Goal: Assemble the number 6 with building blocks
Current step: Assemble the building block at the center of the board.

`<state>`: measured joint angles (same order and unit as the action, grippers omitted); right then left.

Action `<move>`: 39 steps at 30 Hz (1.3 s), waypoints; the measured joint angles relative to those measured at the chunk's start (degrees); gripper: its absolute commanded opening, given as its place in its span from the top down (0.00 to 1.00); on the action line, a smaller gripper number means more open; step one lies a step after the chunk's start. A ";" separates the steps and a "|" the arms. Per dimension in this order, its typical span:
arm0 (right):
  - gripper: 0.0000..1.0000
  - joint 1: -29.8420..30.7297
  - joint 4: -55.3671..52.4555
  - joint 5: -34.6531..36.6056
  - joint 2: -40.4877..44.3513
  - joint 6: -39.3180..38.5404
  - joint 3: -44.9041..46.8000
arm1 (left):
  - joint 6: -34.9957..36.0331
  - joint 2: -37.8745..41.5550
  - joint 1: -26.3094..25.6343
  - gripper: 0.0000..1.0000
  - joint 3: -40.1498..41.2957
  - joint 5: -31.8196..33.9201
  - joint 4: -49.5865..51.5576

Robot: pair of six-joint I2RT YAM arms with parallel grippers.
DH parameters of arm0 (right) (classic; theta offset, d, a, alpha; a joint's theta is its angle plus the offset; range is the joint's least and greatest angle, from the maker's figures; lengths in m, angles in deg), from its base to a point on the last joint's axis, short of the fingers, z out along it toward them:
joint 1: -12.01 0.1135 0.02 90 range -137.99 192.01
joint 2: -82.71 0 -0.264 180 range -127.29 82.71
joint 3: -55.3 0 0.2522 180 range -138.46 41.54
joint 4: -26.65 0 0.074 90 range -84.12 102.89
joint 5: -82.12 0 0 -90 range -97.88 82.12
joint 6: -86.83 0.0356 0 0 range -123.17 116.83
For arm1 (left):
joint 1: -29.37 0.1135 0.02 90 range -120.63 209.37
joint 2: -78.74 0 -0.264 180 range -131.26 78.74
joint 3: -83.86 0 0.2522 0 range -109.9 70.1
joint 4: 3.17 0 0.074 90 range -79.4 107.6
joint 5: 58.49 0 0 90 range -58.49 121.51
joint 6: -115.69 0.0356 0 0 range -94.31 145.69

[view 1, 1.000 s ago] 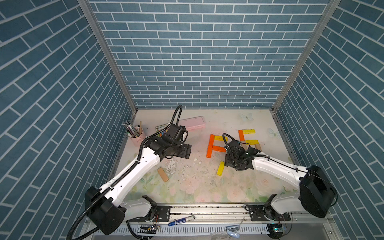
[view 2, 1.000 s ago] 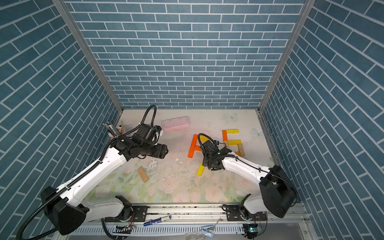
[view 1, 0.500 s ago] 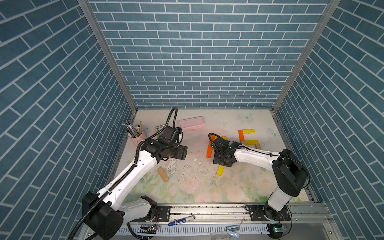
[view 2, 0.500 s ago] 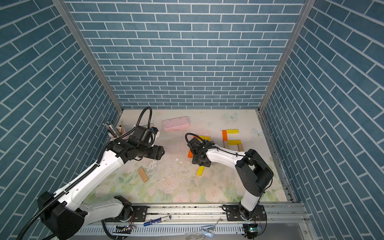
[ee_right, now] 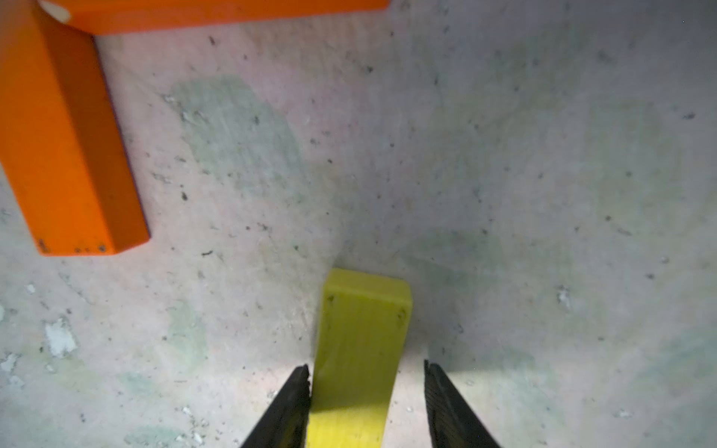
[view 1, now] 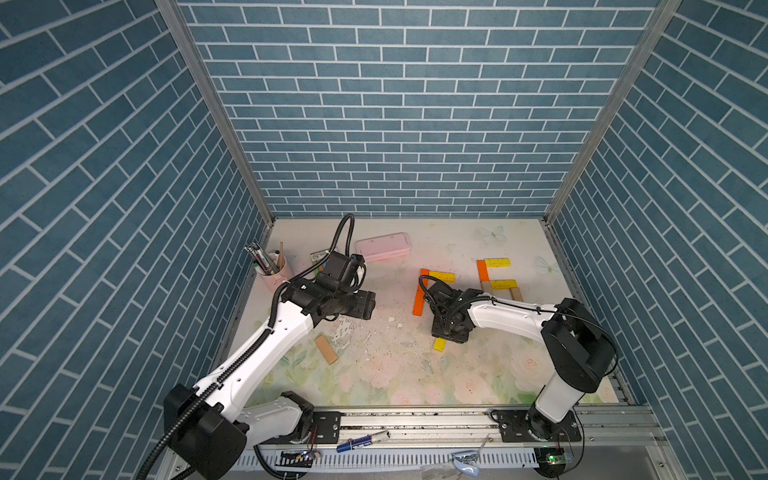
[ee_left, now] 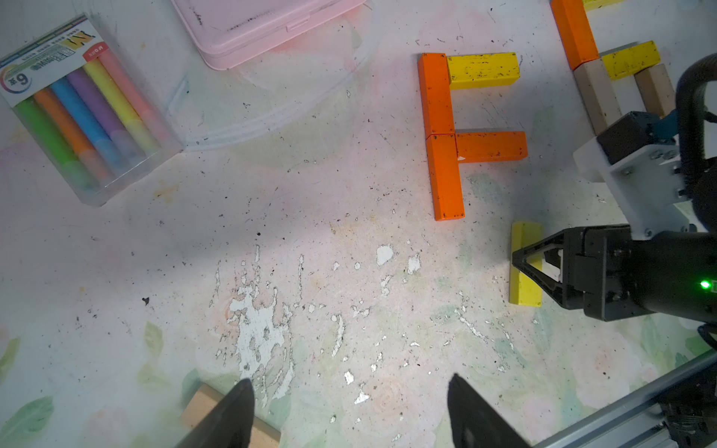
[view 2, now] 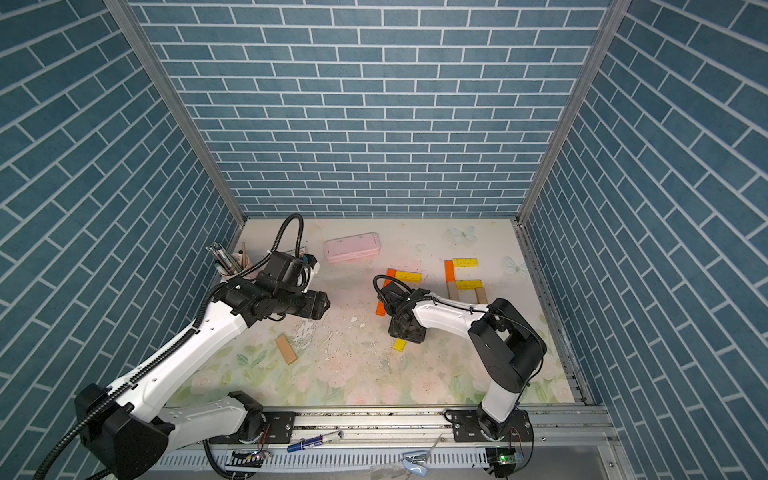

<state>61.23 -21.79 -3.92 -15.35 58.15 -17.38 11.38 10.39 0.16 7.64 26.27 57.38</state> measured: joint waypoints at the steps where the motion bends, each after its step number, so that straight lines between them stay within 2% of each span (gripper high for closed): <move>1: 0.65 -0.20 -0.26 -0.07 -0.20 -0.24 -0.42 | 0.00 0.00 0.00 0.21 0.11 0.00 -0.04; 3: 0.69 -0.59 -0.31 -0.20 -0.37 -0.44 -0.81 | 0.00 -0.04 0.07 0.21 0.20 -0.02 -0.04; 10: 0.74 -2.40 -0.59 -0.35 -0.42 -1.92 -1.03 | 0.02 -0.68 0.11 0.21 0.48 -0.46 -0.42; 27: 0.75 -7.96 -1.09 -1.18 -5.40 -8.81 -7.15 | 0.46 -2.95 1.60 0.21 0.50 -3.76 -2.29; 39: 0.74 -9.11 -2.32 -1.60 -7.50 -10.86 -9.92 | 0.70 -4.33 2.64 0.22 0.50 -4.98 -2.69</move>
<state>52.11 -24.11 -5.51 -22.85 47.29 -27.30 12.08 6.06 2.80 8.15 21.29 54.69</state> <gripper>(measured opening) 0.299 0.785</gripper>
